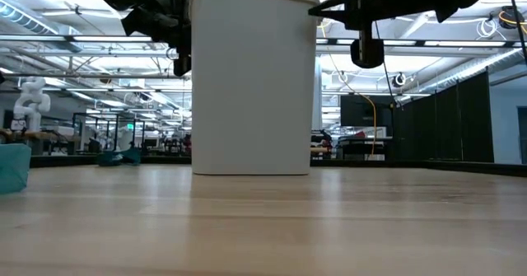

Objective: Place trash/remove bag and relplace
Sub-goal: Remove the blue trash bag from the white trash bin

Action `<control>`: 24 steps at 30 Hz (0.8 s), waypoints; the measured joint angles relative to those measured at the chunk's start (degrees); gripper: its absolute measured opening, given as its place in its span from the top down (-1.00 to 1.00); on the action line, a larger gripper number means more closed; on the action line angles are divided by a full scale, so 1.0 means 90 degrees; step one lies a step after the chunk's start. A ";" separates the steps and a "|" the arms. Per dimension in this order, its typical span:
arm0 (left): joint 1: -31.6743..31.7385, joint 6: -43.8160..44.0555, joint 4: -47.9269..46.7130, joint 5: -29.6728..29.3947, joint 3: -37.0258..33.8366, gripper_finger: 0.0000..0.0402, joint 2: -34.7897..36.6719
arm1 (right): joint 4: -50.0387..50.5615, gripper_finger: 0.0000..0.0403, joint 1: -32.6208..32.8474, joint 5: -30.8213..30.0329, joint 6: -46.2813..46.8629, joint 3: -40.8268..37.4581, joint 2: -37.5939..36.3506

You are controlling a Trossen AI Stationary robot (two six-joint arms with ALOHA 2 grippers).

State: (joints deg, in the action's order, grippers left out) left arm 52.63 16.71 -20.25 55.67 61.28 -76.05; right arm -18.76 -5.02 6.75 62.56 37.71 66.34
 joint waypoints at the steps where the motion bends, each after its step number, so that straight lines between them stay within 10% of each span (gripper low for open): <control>1: -0.0015 0.0004 0.0000 0.0063 0.0000 1.00 0.0000 | 0.0008 1.00 0.0016 -0.0117 0.0013 0.0000 0.0006; 24: -0.0844 0.0289 -0.0302 0.0276 0.0002 1.00 0.0765 | -0.0067 1.00 -0.1285 -0.0471 -0.0307 -0.0010 0.0020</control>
State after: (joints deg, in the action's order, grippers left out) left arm 45.04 19.31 -22.97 58.15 61.30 -69.17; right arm -19.36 -16.58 2.51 59.80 37.63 66.52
